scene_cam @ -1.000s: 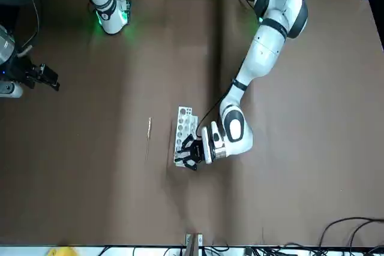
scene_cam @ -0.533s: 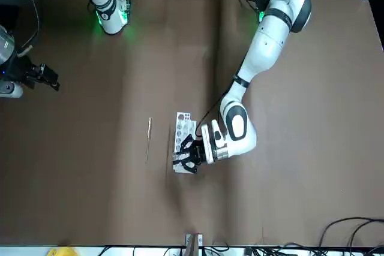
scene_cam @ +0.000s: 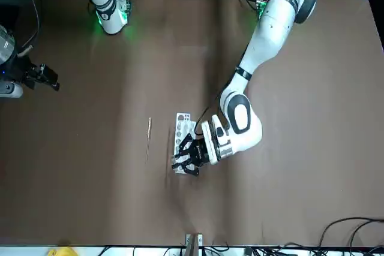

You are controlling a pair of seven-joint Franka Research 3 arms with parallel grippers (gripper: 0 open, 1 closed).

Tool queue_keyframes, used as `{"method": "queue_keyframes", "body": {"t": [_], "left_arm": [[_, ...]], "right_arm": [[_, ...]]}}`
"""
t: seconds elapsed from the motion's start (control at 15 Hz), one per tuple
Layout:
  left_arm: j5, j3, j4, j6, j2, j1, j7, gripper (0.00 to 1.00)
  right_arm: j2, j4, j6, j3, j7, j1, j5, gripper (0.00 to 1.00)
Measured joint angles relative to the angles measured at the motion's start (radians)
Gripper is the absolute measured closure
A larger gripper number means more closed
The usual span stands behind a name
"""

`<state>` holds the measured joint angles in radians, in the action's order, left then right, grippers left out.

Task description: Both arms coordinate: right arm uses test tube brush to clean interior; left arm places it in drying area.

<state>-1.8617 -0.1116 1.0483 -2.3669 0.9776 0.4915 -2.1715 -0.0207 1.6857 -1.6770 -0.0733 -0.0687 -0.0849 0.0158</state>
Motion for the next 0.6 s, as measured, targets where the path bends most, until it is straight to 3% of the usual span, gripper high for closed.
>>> {"method": "queue_keyframes", "body": {"t": [0.4, 0.6], "left_arm": [[0.000, 0.007, 0.003, -0.032, -0.015, -0.001, 0.184, 0.77], [0.026, 0.012, 0.007, -0.052, -0.036, -0.008, 0.388, 0.77]], "right_arm": [[0.000, 0.000, -0.002, 0.000, 0.000, 0.000, 0.000, 0.00], [0.000, -0.001, -0.002, 0.000, 0.000, 0.000, 0.000, 0.00]]}}
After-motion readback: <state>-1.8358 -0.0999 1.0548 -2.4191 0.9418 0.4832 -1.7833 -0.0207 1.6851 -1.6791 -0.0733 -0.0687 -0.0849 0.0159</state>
